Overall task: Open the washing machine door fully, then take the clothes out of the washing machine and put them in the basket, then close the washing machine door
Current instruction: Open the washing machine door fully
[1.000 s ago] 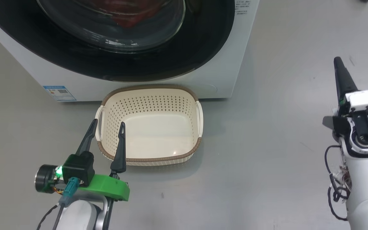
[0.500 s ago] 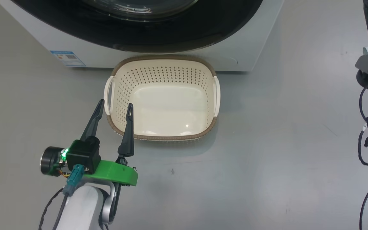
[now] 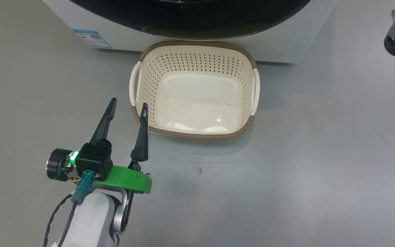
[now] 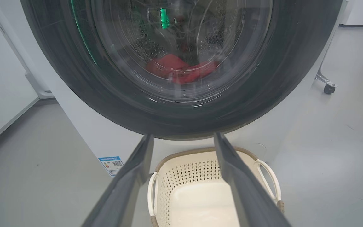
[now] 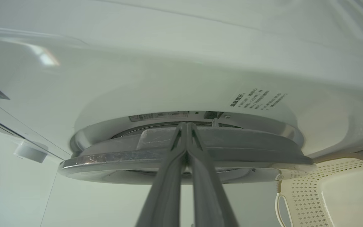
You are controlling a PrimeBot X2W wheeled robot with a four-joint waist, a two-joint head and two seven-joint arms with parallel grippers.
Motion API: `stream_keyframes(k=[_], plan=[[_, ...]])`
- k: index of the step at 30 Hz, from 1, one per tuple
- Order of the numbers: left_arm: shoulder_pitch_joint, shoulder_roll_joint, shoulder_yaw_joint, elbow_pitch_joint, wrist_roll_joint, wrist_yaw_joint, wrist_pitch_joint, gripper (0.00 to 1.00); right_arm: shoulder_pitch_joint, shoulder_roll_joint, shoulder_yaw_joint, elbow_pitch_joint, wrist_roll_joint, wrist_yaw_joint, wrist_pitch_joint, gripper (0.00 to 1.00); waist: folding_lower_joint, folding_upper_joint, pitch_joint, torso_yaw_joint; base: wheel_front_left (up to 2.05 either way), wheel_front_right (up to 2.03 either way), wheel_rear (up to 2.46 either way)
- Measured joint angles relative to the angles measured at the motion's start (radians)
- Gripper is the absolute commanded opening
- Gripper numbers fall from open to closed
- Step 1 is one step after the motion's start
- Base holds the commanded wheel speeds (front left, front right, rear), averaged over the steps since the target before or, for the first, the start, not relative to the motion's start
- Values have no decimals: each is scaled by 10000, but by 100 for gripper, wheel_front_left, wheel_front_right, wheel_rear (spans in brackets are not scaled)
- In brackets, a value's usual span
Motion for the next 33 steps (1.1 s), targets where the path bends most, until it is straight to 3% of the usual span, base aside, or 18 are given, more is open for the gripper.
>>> stream_keyframes(k=[12,33], plan=[[-94,-59,-94,2,-6,2,0,100,-1276,-263,234,454,-4,-184,621,0,0,0,349,469,0,0,0],[-146,-96,-186,-56,-311,42,0,100,-2041,-301,451,1601,130,-349,1248,0,0,0,523,878,0,0,0]])
